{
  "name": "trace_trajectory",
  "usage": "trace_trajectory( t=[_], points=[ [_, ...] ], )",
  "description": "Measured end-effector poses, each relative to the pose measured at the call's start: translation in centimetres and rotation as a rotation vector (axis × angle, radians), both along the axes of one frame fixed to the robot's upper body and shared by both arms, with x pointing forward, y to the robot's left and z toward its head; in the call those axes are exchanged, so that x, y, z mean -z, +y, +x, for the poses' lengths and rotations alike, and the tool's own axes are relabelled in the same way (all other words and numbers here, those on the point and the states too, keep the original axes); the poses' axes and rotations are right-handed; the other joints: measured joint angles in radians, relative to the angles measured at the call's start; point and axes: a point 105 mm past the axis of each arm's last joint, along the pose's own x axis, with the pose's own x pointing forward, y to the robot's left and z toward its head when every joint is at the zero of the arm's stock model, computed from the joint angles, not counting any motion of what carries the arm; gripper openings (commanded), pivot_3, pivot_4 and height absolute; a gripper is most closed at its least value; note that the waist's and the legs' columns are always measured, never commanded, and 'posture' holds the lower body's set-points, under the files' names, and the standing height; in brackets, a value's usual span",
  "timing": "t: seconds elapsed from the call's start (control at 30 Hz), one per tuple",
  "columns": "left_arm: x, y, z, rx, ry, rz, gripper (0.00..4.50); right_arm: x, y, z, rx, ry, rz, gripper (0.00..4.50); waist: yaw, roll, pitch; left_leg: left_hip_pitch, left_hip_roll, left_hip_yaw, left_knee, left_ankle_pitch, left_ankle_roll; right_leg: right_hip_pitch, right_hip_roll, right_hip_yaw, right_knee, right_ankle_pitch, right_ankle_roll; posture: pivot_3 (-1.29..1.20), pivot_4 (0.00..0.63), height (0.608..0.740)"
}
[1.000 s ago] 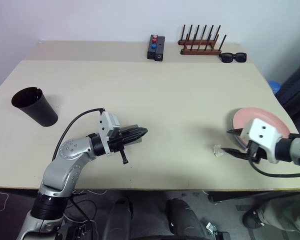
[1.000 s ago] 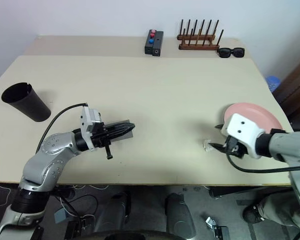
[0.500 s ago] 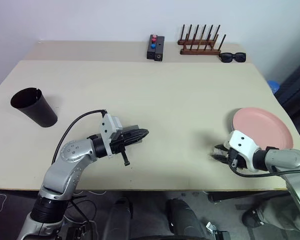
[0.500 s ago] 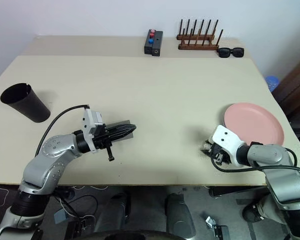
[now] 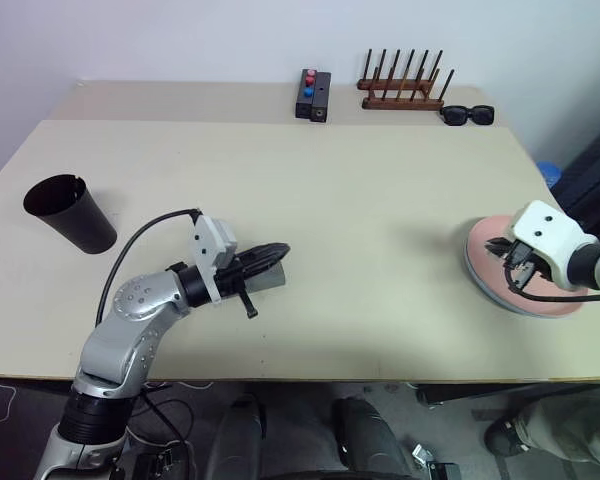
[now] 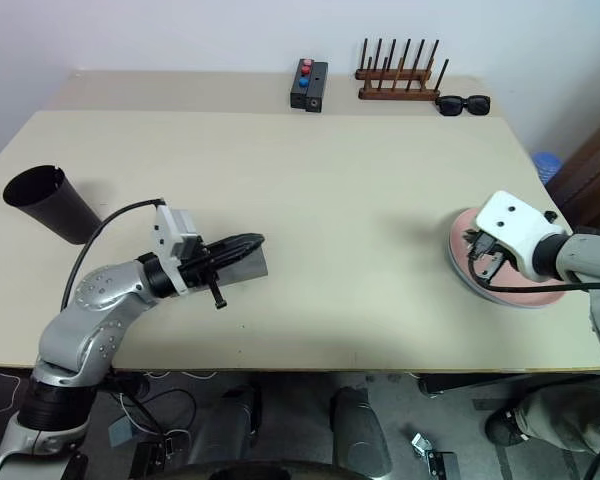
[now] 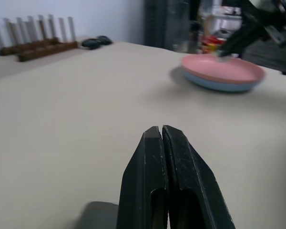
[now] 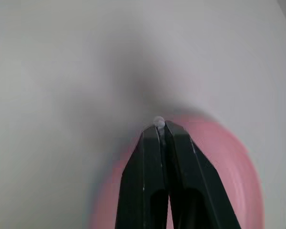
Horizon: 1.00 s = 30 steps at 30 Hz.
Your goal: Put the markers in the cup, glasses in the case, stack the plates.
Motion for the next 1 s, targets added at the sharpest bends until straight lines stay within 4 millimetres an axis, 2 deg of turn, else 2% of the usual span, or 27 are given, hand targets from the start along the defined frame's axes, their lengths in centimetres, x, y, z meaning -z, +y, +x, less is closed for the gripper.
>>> trace_trajectory(
  t=[0.1, 0.2, 0.3, 0.43, 0.53, 0.6, 0.67, 0.8, 1.0],
  points=[
    [0.2, 0.4, 0.2, -0.028, 0.002, 0.004, 0.0, 1.1, -1.1, 0.2, 0.021, 0.013, -0.039, 2.36, -0.004, 0.001, 0.0, 0.0, 0.0, 0.0, 0.0, 0.0, 0.0, 0.0, 0.0, 0.0, 0.0, 0.0, 0.0, 0.0, 0.15, 0.74],
    [0.4, 1.0, 0.4, -0.076, -0.005, 0.005, 0.0, 1.3, -0.6, 0.8, -0.006, -0.027, -0.05, 2.36, -0.007, 0.001, 0.0, 0.0, 0.0, 0.0, -0.001, 0.0, 0.001, -0.001, 0.001, 0.0, 0.001, 0.0, 0.0, 0.0, 0.15, 0.74],
    [0.4, 2.6, 1.0, -0.185, -0.012, 0.003, 0.0, 1.1, 1.6, 1.8, -0.069, -0.081, 0.023, 2.36, -0.011, 0.001, 0.0, 0.0, 0.0, 0.0, 0.0, 0.0, 0.001, 0.0, 0.001, 0.0, 0.001, 0.0, 0.001, 0.0, 0.15, 0.74],
    [1.0, 7.1, 2.2, -0.449, -0.028, 0.036, 0.0, 1.1, 5.5, 2.9, -0.15, -0.142, 0.258, 2.36, -0.019, 0.001, 0.0, 0.0, 0.0, -0.001, -0.001, 0.0, 0.001, 0.0, 0.001, 0.0, 0.001, 0.0, 0.001, 0.0, 0.15, 0.74],
    [1.4, 11.3, 2.0, -0.655, -0.047, 0.083, 0.0, 0.9, 8.2, 3.3, -0.216, -0.165, 0.433, 2.36, -0.024, 0.001, 0.001, 0.0, 0.0, -0.001, -0.002, 0.0, 0.001, 0.0, 0.001, 0.0, 0.001, 0.0, 0.001, 0.0, 0.15, 0.74],
    [1.8, 13.9, 1.1, -0.758, -0.047, 0.119, 0.0, 1.1, 9.0, 3.4, -0.243, -0.164, 0.491, 2.36, -0.024, 0.001, 0.001, 0.0, 0.0, -0.001, -0.002, 0.0, 0.001, 0.0, 0.001, 0.0, 0.001, 0.0, 0.001, 0.0, 0.15, 0.74],
    [2.4, 15.5, 0.0, -0.811, -0.032, 0.142, 0.0, 1.3, 9.1, 3.5, -0.258, -0.155, 0.532, 2.36, -0.024, 0.001, 0.001, 0.0, 0.0, 0.0, -0.002, 0.0, 0.0, 0.0, 0.001, 0.0, 0.0, 0.0, 0.001, 0.0, 0.15, 0.74],
    [3.4, 16.4, -1.7, -0.833, -0.002, 0.173, 0.0, 1.6, 9.7, 3.5, -0.296, -0.111, 0.623, 2.36, -0.023, 0.001, 0.001, 0.0, 0.0, 0.0, -0.002, 0.0, 0.0, 0.0, 0.0, 0.0, 0.0, 0.0, 0.001, 0.0, 0.15, 0.74],
    [3.0, 16.1, -2.4, -0.852, -0.025, 0.147, 0.0, 1.5, 10.0, 4.1, -0.318, -0.078, 0.677, 2.36, -0.026, 0.001, 0.001, 0.0, 0.0, 0.0, -0.002, 0.0, 0.0, -0.001, 0.0, 0.0, 0.0, 0.0, 0.001, 0.0, 0.15, 0.74]
  ],
)
